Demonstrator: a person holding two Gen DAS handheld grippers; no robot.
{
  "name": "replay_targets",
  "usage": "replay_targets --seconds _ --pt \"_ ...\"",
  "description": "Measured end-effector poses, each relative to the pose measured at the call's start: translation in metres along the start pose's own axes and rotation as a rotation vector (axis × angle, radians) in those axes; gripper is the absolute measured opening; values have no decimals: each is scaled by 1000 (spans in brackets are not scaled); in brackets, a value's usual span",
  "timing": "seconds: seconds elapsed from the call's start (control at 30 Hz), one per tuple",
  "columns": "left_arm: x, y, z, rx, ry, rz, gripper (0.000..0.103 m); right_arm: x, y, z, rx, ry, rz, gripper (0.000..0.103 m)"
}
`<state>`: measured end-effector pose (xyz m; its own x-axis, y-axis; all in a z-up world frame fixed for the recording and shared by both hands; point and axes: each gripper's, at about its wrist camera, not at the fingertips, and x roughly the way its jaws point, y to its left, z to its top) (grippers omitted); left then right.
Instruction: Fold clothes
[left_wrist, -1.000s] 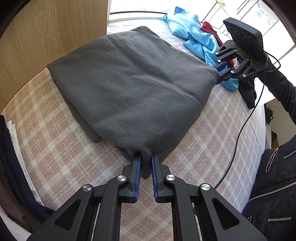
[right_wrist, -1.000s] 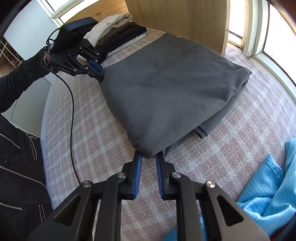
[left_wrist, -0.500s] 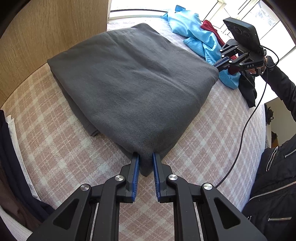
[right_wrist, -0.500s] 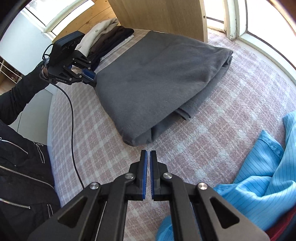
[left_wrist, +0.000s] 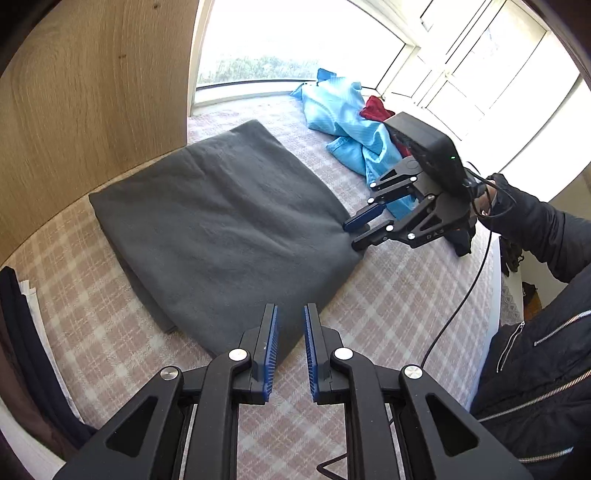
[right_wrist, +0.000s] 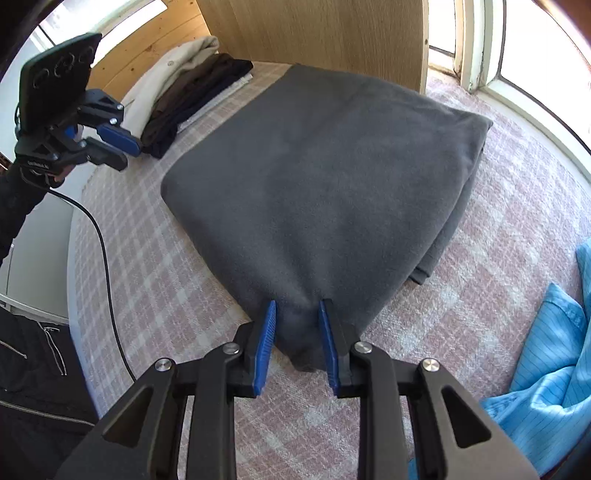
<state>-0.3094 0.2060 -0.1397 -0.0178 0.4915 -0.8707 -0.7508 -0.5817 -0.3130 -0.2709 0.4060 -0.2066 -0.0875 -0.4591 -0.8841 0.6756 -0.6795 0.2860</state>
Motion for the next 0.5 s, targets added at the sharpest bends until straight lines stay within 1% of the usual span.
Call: replay_targets --seconds 0.03,0.07,0.13,0.17,0.2,0.23,0.27,0.3,0.33,0.37,0.43,0.47,0.5 --pt "17 6 -3 -9 62 32 11 3 1 -1 -5 2 -13 25" --pt "23 10 -6 -20 82 38 11 3 2 -2 -5 0 -17 25" --pt "21 15 -10 -46 73 21 11 -14 -1 -2 28 -29 25 25" --pt "16 14 -10 -48 61 24 11 -25 -4 -3 47 -57 47 25" --pt "7 11 -8 -33 42 36 11 -41 -9 -7 79 -131 59 26" --pt "1 5 -4 -8 33 50 11 -56 -15 -13 113 -216 43 31" --pt "-5 -1 0 18 29 65 11 -70 -21 -19 143 -296 19 49" --pt "-7 -7 6 49 29 82 11 -78 -25 -26 155 -351 -29 57" --pt "-8 -14 13 82 31 94 11 -82 -28 -32 151 -376 -75 65" --pt "-5 -19 19 108 38 101 11 -83 -31 -38 153 -383 -123 66" --pt "5 -28 34 150 58 112 12 -70 -38 -45 197 -285 -222 66" --pt "13 -32 40 170 68 120 12 -62 -42 -48 225 -233 -236 66" --pt "21 -33 45 181 81 130 12 -54 -47 -51 248 -193 -217 64"
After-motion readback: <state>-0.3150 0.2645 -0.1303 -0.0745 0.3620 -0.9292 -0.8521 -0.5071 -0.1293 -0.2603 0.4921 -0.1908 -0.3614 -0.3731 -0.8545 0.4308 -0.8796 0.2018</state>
